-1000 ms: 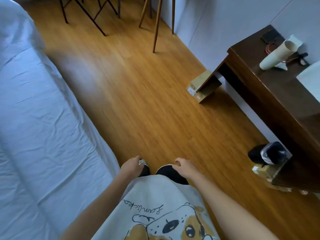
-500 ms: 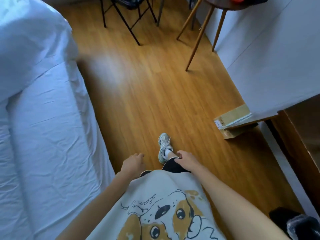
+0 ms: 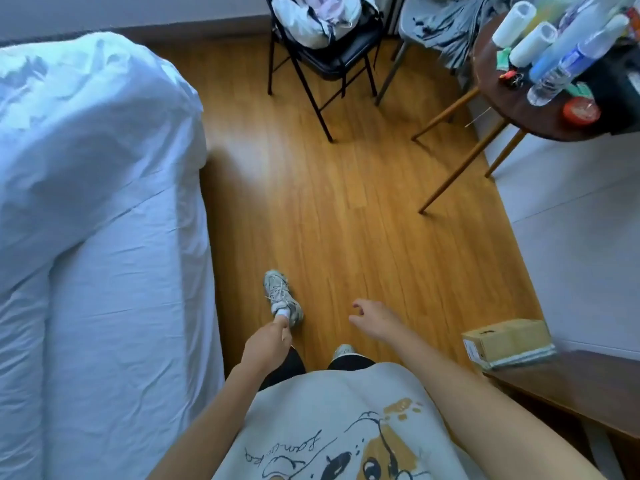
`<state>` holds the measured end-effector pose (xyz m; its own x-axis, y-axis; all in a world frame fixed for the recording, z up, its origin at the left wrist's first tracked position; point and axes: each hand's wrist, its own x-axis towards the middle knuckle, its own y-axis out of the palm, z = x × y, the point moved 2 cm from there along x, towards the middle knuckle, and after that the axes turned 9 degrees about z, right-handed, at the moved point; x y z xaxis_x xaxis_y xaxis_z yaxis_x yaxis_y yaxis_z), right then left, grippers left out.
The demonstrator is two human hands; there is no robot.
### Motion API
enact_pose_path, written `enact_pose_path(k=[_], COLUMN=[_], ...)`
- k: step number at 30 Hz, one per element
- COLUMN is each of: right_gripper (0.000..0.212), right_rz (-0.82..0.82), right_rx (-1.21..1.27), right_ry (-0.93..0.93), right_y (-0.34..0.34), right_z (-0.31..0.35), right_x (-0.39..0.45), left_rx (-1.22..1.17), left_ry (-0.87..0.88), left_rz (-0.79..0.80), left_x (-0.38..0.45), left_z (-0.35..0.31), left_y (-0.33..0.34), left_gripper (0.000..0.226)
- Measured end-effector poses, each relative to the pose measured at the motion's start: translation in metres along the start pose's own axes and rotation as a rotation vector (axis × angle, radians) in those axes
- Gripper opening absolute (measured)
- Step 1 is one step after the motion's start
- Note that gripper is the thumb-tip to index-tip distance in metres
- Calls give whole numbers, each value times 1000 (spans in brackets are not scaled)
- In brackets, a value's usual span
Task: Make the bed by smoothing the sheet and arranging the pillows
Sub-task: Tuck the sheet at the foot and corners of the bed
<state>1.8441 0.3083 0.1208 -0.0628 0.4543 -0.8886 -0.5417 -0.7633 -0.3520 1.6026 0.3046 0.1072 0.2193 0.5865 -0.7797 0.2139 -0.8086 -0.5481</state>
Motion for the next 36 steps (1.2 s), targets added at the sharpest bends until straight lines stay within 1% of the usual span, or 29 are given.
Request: enact_pose_path(k=[3,7,9,13,18,19,22,23,27,31,33,36], right_gripper=[45,47,49,48,45,43,25,24,45,44,44,44], right_rz=[9,14,0,-28,-12,-7,13,18,44,36,15,26], right_rx=[-5,34,82,103,79,73,43,31,-48,-113,-145,-166], right_ry=[11,29,26,-18,-41,-51,-73,-72,-91,-141,-159,-171], right_y=[-41,-97,-126,-186,-257,-271,-321,-341,-424,-509,-547,-588], right_z=[38,105,141,204,253,261,285,292,327,368,389,421], right_x=[36,74,90,117,160,170,206,220,268,303,318,341], left_rx=[-24,-27,18,61,17,7,-23,-25,-72,-133,-215,-324], left_ry=[7,-10,-4,15,15,9,-9,-21,-90,-103,-115,-126], left_rz=[8,28,36,15,-15,-13,-11,-13,-18,-61,-90,-99], left_x=[43,97,119,164,220,231,268,283,340,386,404,426], left_z=[11,31,37,35,28,27,23,21,9,-15,-26,-29], left_y=[-52,-142,-188,-274,-349,-361,-399,-414,-479,-550,-583,-621], left_gripper=[28,36,38,40,38,38,37,37,36,34,37,40])
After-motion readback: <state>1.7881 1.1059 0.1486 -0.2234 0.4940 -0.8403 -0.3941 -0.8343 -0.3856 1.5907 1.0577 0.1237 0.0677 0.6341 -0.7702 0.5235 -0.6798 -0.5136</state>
